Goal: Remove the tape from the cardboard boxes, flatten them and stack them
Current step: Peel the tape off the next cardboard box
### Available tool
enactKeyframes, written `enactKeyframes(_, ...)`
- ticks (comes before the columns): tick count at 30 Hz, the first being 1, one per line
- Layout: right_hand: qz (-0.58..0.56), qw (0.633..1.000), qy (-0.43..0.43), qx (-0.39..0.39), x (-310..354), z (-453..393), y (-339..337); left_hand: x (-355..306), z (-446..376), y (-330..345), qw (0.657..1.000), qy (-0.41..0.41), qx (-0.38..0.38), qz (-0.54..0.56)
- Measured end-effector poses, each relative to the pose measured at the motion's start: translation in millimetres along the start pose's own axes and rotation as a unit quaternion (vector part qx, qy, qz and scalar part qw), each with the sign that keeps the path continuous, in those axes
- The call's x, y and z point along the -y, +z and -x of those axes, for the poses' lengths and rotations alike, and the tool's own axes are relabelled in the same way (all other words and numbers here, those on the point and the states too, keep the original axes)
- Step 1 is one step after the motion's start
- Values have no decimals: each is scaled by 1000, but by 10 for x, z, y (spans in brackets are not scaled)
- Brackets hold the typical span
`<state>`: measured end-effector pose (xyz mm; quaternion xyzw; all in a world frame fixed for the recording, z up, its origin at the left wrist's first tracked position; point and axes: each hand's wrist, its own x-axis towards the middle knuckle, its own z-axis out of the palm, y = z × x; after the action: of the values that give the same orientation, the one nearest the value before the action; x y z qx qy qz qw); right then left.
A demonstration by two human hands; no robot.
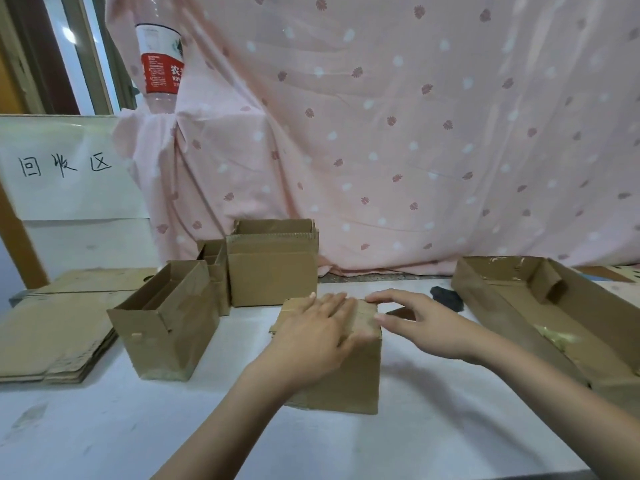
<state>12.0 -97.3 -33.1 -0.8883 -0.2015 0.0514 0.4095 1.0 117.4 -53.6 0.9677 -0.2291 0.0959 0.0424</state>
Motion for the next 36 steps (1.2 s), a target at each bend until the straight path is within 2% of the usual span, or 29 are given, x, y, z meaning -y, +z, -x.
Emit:
enactKeyframes(9,51,998,-4,-37,-36,-79,-78,-56,-45,-12,997,20,55,-48)
enactKeyframes(15,-23,998,0,-54,-81,-122,-89,-42,-14,22,997,29,57,-32)
enactKeyframes(22,154,983,-72,-74,-207,-28,-68,-40,45,84,998,34,23,-48)
enactKeyframes(28,137,976,-134,-99,-222,66,-37,-71,118,101,998,37,5,-56)
enactKeyframes(33,46,991,-71,-101,-97,52,-28,-92,163,97,998,35,-2,-53)
enactKeyframes(36,76,993,-33,-81,-31,-13,-37,-104,164,88,998,35,-1,-59)
